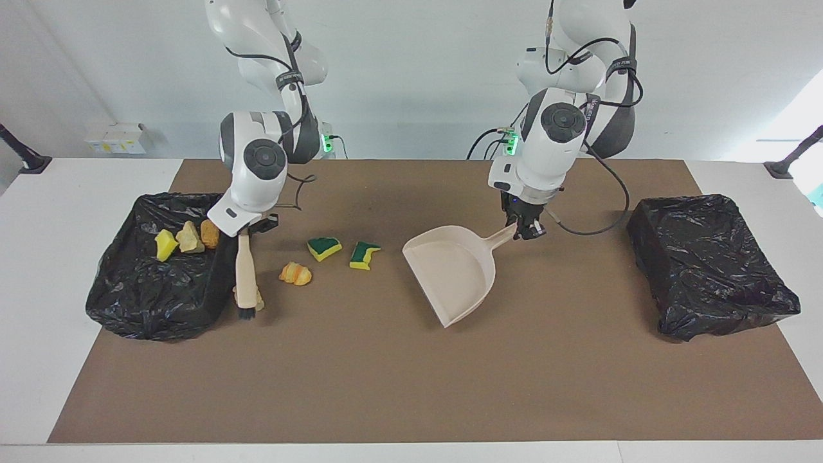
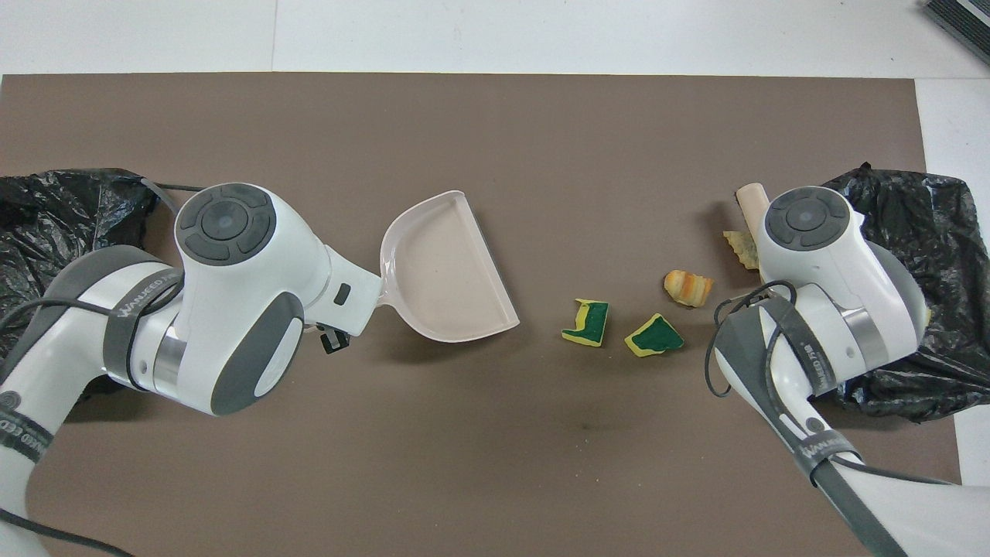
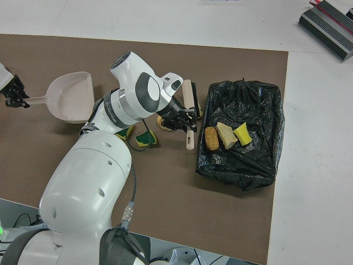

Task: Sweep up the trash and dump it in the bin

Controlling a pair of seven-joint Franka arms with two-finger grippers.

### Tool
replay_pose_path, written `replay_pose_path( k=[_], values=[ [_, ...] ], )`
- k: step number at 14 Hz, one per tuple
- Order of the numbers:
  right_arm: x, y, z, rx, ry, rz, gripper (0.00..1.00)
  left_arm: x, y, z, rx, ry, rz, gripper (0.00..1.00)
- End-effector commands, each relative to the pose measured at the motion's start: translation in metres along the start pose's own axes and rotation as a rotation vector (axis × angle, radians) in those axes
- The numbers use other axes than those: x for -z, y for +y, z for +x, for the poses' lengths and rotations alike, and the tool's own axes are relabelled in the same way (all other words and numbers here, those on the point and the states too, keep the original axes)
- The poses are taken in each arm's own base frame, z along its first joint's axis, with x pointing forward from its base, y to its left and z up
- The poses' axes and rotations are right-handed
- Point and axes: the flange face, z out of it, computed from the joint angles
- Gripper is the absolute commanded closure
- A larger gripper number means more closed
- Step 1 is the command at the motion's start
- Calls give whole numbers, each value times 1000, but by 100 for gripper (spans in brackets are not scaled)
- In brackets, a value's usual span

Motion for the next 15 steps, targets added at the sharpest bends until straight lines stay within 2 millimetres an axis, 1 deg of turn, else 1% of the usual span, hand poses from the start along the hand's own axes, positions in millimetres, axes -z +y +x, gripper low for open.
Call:
replay_pose_path(
  k=[1,2,4,5,6,7,9,10,11,12,13,14,15],
  values=[
    [-3,-2,2,36,16,-11,100,-11,10,-14,-46,3,43,100],
    [-11,-12,3,50,7,0,100,-17,9,-14,-87,6,48,100],
    [-11,-34,4,40,7,91,100,-23,4,-16,-171,7,55,100],
    [-8,-44,2,36,-3,135,100,-30,-4,-24,-171,9,58,100],
    [-4,-56,0,38,-16,174,100,-36,-7,-28,-175,12,61,100],
    [0,-64,-2,36,-34,206,100,-38,-7,-29,-175,12,61,100],
    [12,-88,-7,43,-55,276,100,-40,-8,-29,-174,13,61,100],
    [20,-105,-10,50,-68,318,100,-47,-8,-27,-175,7,50,100],
    [29,-116,-13,53,-79,346,100,-47,-6,-24,-182,6,51,100],
    [39,-118,-15,51,-82,362,100,-48,-5,-23,-188,2,52,100],
    [53,-115,-16,51,-79,364,100,-50,-7,-23,-190,-6,51,100],
    [63,-105,-14,48,-83,353,100,-58,-7,-23,-189,-15,37,100],
    [70,-92,-12,36,-88,342,100,-59,-6,-23,-192,-18,33,100]
  ],
)
